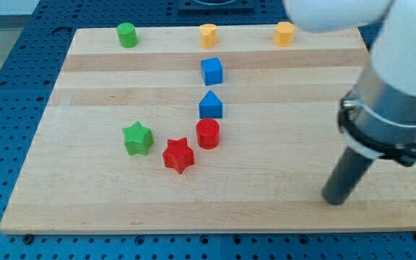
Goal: Move your arm towards the bottom center
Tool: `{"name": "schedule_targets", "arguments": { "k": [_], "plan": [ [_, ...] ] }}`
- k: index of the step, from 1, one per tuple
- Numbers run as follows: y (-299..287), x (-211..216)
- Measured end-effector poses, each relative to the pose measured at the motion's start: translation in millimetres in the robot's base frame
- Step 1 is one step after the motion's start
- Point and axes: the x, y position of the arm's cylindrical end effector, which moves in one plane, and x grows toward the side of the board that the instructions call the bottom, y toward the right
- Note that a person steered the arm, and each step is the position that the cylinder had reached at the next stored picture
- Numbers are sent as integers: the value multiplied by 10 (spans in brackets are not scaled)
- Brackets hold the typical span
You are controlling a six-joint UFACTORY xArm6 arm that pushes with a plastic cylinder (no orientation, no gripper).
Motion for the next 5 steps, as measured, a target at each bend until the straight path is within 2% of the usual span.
{"name": "schedule_targets", "arguments": {
  "k": [1, 5],
  "plan": [
    [-64, 311],
    [-119, 317]
  ]
}}
